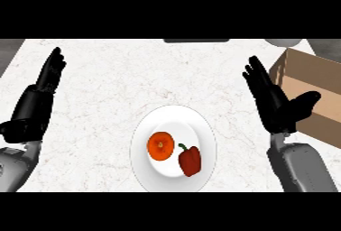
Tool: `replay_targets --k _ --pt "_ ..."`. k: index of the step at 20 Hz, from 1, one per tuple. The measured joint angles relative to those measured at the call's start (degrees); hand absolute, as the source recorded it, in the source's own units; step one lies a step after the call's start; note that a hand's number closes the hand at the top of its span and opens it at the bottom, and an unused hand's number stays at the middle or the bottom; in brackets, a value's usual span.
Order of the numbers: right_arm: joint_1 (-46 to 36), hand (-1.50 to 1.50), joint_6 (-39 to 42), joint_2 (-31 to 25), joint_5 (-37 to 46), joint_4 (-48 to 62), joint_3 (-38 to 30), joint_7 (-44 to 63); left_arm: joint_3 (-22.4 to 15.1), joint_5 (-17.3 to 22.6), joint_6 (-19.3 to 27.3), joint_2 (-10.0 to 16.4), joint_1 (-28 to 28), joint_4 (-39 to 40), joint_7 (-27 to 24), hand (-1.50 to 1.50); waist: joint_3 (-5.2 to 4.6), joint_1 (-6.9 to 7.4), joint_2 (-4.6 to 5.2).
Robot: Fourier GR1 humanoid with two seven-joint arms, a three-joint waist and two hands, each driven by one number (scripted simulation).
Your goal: Pick the bell pepper from the plate and place it in the cardboard box
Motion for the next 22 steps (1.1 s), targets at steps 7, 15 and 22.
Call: replay_targets --k 7,15,22 --pt "-6.04 -1.50 3.17 -9.14 7.31 -12.49 2.26 2.69 -2.31 0.67 -6.32 0.08 0.54 1.05 -0.88 0.00 -0.71 -0.75 -1.14" --pt "0.82 -1.50 9.77 -20.75 18.79 -22.93 7.25 -1.16 -3.34 2.45 -12.65 -1.08 1.48 3.07 -3.12 0.00 -0.58 -0.56 -0.94" --pt "0.23 -1.50 16.08 -25.87 29.05 -28.28 14.00 -0.24 -2.60 2.04 -15.28 -2.13 1.62 5.46 -5.12 0.00 -0.59 0.27 -0.83"
